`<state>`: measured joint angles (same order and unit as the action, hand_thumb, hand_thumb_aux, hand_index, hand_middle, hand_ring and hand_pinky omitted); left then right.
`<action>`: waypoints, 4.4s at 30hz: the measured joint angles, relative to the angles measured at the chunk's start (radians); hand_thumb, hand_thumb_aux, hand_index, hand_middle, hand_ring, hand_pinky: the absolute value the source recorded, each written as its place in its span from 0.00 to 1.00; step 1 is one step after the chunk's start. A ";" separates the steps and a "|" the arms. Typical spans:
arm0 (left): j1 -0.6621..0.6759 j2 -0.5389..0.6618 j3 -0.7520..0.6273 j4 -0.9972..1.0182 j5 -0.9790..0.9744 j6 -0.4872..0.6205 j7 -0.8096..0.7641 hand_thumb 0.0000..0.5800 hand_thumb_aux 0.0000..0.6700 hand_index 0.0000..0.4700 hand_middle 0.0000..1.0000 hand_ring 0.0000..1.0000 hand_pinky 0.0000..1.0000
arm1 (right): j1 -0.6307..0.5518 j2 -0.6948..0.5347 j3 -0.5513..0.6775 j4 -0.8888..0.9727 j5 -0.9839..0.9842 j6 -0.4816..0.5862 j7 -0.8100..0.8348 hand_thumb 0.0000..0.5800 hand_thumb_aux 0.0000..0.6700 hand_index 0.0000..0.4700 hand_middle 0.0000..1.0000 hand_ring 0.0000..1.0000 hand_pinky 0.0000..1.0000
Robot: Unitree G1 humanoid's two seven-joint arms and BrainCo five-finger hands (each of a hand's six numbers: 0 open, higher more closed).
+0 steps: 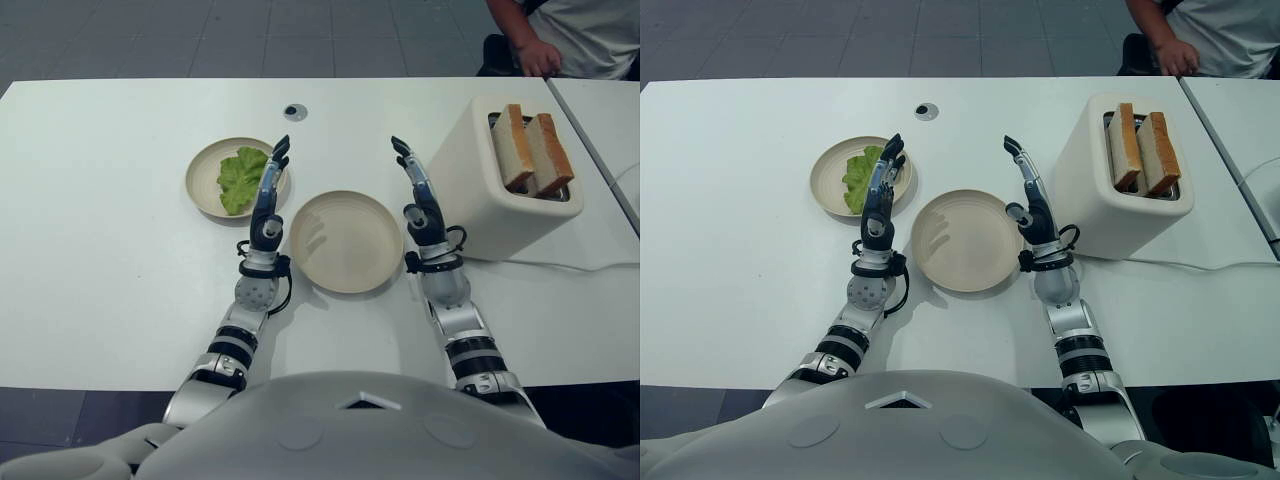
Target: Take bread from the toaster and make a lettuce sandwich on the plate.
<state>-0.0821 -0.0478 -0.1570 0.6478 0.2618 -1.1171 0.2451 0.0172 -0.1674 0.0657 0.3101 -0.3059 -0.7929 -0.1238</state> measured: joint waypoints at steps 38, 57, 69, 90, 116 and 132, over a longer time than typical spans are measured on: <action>0.044 0.000 -0.024 -0.061 0.020 0.012 -0.011 0.00 0.00 0.00 0.00 0.00 0.00 | 0.165 -0.398 -0.412 -0.387 -0.452 0.612 -0.170 1.00 1.00 1.00 1.00 1.00 1.00; 0.042 0.000 0.038 -0.083 0.032 0.024 0.069 0.00 0.00 0.00 0.00 0.00 0.00 | 0.145 -0.178 0.178 -0.454 0.275 0.352 0.185 1.00 1.00 1.00 1.00 1.00 1.00; 0.009 0.125 0.170 -0.098 0.141 0.110 0.160 0.00 0.00 0.00 0.00 0.00 0.00 | 0.090 -0.215 0.121 -0.266 0.166 0.343 0.290 1.00 1.00 1.00 1.00 1.00 1.00; -0.279 0.493 -0.125 0.224 0.689 0.761 0.312 1.00 1.00 1.00 0.00 0.00 0.00 | 0.065 -0.329 0.120 -0.337 -0.372 0.369 0.099 0.00 0.00 0.00 0.00 0.00 0.00; 0.005 0.296 -0.281 -0.283 0.313 0.537 0.070 1.00 1.00 1.00 0.00 0.00 0.00 | 0.043 -0.294 -0.115 -0.570 -0.206 0.327 0.011 0.00 0.00 0.00 0.00 0.00 0.00; 0.115 0.419 -0.296 -0.430 0.447 0.571 0.022 0.97 0.82 0.82 0.00 0.00 0.00 | 0.096 -0.374 -0.463 -0.484 -0.366 0.564 -0.050 0.00 0.00 0.00 0.00 0.00 0.00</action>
<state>0.0330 0.3713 -0.4528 0.2177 0.7092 -0.5457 0.2668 0.1129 -0.5416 -0.3974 -0.1738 -0.6716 -0.2286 -0.1734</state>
